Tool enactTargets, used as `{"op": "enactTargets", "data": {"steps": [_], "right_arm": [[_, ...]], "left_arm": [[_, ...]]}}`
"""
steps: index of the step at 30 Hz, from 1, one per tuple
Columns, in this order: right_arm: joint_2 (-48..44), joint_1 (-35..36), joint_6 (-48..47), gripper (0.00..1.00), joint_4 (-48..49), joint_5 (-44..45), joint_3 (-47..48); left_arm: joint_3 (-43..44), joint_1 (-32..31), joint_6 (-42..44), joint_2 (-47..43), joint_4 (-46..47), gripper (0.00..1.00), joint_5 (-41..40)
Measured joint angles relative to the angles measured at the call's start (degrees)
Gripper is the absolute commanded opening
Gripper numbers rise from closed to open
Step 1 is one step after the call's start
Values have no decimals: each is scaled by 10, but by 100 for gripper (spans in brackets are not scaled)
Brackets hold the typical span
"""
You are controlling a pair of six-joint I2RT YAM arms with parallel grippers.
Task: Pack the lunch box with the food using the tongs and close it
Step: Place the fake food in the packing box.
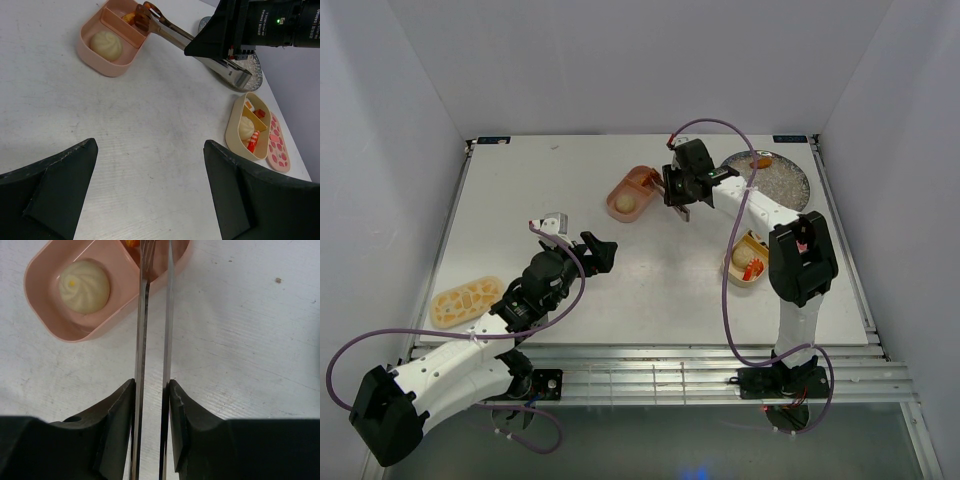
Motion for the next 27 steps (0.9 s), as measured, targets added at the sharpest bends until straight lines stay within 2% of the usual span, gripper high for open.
{"op": "enactTargets", "data": {"steps": [7, 17, 27], "right_arm": [[-1, 0, -1, 43, 0, 1, 0], [-40, 0, -7, 44, -12, 19, -1], [-92, 0, -9, 36, -13, 29, -12]], "left_arm": [[0, 0, 0, 0, 0, 98, 0], [0, 0, 0, 0, 0, 98, 0], [0, 0, 0, 0, 0, 98, 0]]}}
